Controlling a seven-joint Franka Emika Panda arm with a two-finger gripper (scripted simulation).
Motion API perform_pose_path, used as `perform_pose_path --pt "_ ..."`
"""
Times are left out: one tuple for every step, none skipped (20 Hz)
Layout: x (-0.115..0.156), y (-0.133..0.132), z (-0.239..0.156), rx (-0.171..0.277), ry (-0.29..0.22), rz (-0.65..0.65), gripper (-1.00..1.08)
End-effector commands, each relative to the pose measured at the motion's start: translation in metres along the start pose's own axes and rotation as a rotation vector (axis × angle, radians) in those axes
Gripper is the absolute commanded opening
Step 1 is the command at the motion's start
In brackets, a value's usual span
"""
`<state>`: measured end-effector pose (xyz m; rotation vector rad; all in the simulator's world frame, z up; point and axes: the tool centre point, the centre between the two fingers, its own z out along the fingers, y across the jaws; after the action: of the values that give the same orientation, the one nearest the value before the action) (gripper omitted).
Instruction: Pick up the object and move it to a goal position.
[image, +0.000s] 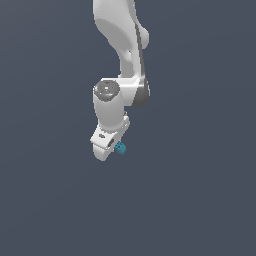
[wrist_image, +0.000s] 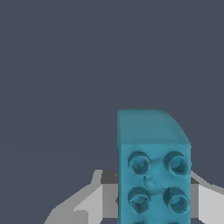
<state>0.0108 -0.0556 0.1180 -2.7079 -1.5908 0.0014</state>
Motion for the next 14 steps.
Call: perform_pose_path --pt "-0.01 0.009 -0.027 -0.001 0.001 0.0 -1.0" --pt "-0.015 0.013 -0.038 -0.001 0.001 0.0 -1.0" --pt "-0.019 0.017 -0.049 -0.001 0.002 -0.001 -1.0" --pt "-0.023 0.021 -0.06 -0.001 0.002 -0.001 -1.0" --pt "-0.027 0.025 -0.07 -0.001 0.002 -0.001 -1.0" --pt "-0.032 0.029 -0.081 -0.001 0.002 -0.001 -1.0" --pt "-0.036 0.032 -0.092 -0.001 0.002 -0.001 -1.0" --pt "-0.04 0.036 -0.103 0.0 0.003 -0.001 -1.0" --pt "-0.044 0.04 -0.113 0.0 0.003 -0.001 -1.0" --pt "-0.048 0.044 -0.124 0.0 0.003 -0.001 -1.0" --pt "-0.052 0.048 -0.134 0.0 0.003 -0.001 -1.0" --pt "-0.056 0.052 -0.144 0.0 0.003 -0.001 -1.0" --pt "-0.06 0.055 -0.154 0.0 0.003 -0.001 -1.0" --pt "-0.064 0.059 -0.164 0.0 0.003 -0.001 -1.0"
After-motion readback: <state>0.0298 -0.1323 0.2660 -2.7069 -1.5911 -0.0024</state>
